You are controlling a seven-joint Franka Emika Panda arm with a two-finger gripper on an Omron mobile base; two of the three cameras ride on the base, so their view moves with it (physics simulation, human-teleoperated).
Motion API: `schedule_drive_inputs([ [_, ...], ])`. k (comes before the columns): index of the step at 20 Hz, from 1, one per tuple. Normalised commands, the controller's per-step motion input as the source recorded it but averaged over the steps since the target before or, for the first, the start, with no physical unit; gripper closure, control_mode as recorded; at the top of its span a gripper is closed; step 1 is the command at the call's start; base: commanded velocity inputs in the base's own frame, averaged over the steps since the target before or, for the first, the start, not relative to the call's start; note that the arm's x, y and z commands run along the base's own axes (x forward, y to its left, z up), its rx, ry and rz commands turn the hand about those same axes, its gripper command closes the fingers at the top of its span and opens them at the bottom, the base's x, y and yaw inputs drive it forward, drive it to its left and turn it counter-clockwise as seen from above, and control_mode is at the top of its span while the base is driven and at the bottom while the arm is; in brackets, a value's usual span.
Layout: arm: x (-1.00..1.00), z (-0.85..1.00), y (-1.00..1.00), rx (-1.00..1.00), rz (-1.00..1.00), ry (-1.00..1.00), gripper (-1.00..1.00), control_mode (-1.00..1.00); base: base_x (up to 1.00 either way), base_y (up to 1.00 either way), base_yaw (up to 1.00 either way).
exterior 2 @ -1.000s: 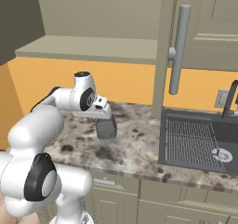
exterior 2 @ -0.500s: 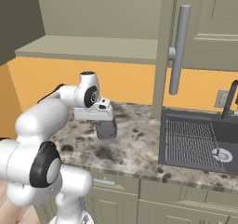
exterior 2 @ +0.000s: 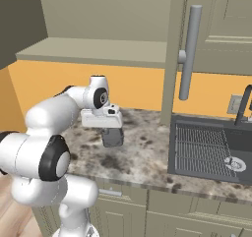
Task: Retrieve the tupperware from the cabinet, then place the raw meat into the tupperware to avoid contamination.
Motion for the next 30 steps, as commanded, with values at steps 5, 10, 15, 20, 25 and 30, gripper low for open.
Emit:
schedule_drive_inputs([
  [5, 0.13, 0.00, -0.01, 0.00, 0.00, 0.01, 1.00, -1.00, 0.00, 0.00, 0.00],
  [10, 0.08, -0.09, -0.02, 0.00, 0.00, 0.00, 1.00, -1.00, 0.00, 0.00, 0.00],
  [15, 0.07, -0.28, 0.00, -0.01, 0.00, 0.00, 1.00, -1.00, 0.00, 0.00, 0.00],
  [20, 0.16, -0.23, 0.00, 0.00, 0.00, 0.00, 1.00, -1.00, 0.00, 0.00, 0.00],
  [25, 0.15, -0.17, -0.02, 0.00, 0.00, 0.00, 1.00, -1.00, 0.00, 0.00, 0.00],
  [30, 0.11, -0.09, -0.08, 0.00, 0.00, 0.00, 1.00, -1.00, 0.00, 0.00, 0.00],
])
